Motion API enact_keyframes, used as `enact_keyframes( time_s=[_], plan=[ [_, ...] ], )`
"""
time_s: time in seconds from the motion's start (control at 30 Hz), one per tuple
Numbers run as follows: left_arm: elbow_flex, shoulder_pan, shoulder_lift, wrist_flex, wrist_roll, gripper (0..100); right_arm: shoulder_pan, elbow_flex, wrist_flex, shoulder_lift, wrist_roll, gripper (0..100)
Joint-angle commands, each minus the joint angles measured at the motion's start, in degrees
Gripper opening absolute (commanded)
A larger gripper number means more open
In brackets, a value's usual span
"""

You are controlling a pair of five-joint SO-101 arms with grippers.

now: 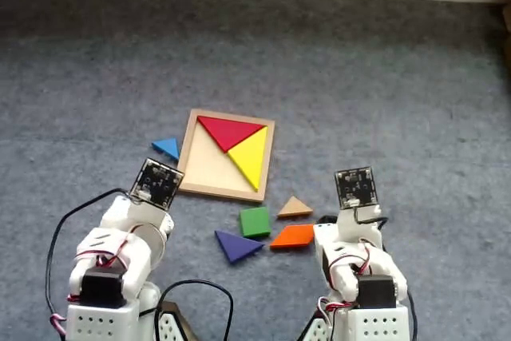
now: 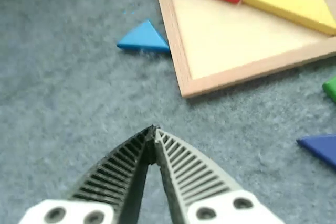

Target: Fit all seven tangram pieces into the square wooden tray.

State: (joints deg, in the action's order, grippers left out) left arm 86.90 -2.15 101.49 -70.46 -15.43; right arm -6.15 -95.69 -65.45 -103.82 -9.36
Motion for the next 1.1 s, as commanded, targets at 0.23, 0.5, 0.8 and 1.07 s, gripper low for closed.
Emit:
enact_keyframes(
  time_s=[0.23, 0.5, 0.8, 1.07],
  plan=[
    [-17.9, -0.7, -0.9, 2.3, 0.7, 1, -3.2, -7.5, 4.9, -0.4, 0.3, 0.4],
    [-33.5, -0.7, -32.5, -1.6, 6.4, 12, -2.9, -8.0, 4.9, -0.4, 0.2, 0.4],
    [-49.3, -0.7, -66.9, -1.0, 23.0, 23, -2.9, -8.0, 4.9, -0.4, 0.2, 0.4],
    [-57.8, -1.6, -87.2, 3.1, 38.3, 27, -2.9, -8.0, 4.9, -0.4, 0.2, 0.4]
  ],
)
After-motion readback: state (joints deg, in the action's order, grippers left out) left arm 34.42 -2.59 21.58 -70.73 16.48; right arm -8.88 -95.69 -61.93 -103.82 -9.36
